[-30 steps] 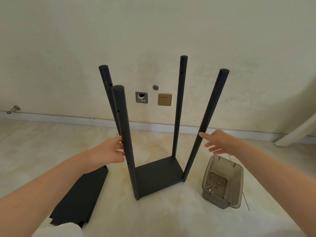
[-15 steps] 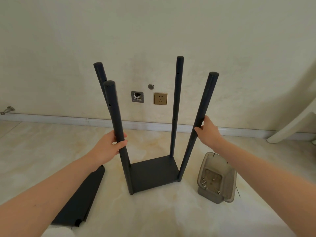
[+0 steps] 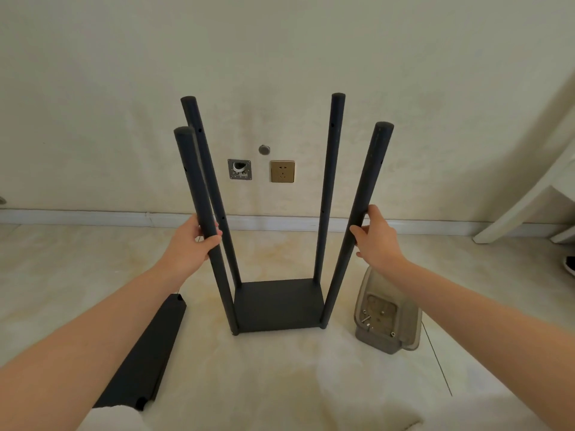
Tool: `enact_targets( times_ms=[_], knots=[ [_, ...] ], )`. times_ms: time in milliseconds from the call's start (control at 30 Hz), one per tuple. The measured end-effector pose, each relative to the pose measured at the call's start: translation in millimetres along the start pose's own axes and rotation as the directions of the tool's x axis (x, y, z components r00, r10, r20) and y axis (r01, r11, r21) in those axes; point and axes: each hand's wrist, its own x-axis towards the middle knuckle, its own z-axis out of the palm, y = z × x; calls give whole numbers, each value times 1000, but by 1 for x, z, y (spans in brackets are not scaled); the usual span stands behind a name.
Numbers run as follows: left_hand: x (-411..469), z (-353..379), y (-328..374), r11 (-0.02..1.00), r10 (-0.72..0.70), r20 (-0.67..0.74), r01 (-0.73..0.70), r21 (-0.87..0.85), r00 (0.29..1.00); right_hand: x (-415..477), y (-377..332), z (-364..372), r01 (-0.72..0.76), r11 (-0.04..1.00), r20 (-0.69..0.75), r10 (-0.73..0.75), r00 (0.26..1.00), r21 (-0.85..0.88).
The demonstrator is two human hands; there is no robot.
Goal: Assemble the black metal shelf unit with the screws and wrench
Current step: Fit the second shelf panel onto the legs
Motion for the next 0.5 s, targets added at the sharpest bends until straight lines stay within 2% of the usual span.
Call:
enact_targets(
  times_ms=[133,200,267,333,500],
  knots=[
    [1,0,0,999,-34,6,34,-12,999,-1,-1,2,21,998,-4,-21,1000,-57],
    [1,-2,-1,998,-54,20,53,14,998,-2,-1,7,-50,998,16,50,999,-48],
    [1,-8,0,995,-93,69,90,35,993,-7,-1,13,-226,974,95,224,970,17],
    [0,-19,2,992,-124,122,119,46,985,-15,-4,22,-375,925,225,353,908,59],
    [-5,-63,-17,980,-177,115,165,110,977,-32,-13,70,-351,935,384,338,859,-38]
  ],
)
